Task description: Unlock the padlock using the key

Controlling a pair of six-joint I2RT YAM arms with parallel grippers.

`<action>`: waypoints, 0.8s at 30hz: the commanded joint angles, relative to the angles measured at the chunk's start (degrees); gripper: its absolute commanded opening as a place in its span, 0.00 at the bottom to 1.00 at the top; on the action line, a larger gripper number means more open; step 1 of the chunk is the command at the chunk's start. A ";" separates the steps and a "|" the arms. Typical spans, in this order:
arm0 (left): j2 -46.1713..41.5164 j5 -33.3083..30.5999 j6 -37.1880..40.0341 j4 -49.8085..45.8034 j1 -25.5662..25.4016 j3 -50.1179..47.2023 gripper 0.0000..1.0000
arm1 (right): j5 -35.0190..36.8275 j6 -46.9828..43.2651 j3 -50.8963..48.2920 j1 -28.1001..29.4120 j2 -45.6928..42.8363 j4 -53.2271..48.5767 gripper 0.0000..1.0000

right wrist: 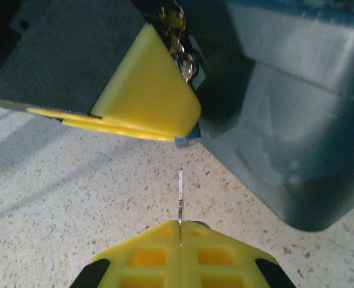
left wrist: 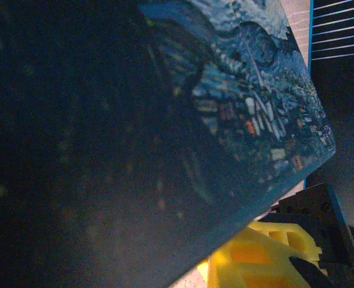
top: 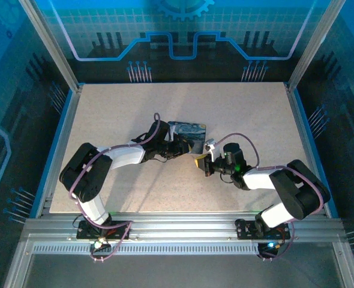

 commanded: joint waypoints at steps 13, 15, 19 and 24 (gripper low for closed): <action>-2.42 1.43 -0.18 -0.32 -0.49 -0.47 0.10 | 1.20 -1.41 2.99 0.70 1.96 2.49 0.00; -2.41 1.46 -0.16 -0.34 -0.44 -0.39 0.10 | 1.14 -1.43 3.16 0.71 2.20 2.48 0.00; -2.41 1.44 -0.27 -0.38 -0.47 -0.47 0.10 | 0.47 -1.43 3.20 0.68 2.39 2.57 0.00; -2.50 1.33 -0.24 -0.40 -0.48 -0.56 0.10 | -0.04 -1.23 3.44 0.66 2.58 2.97 0.00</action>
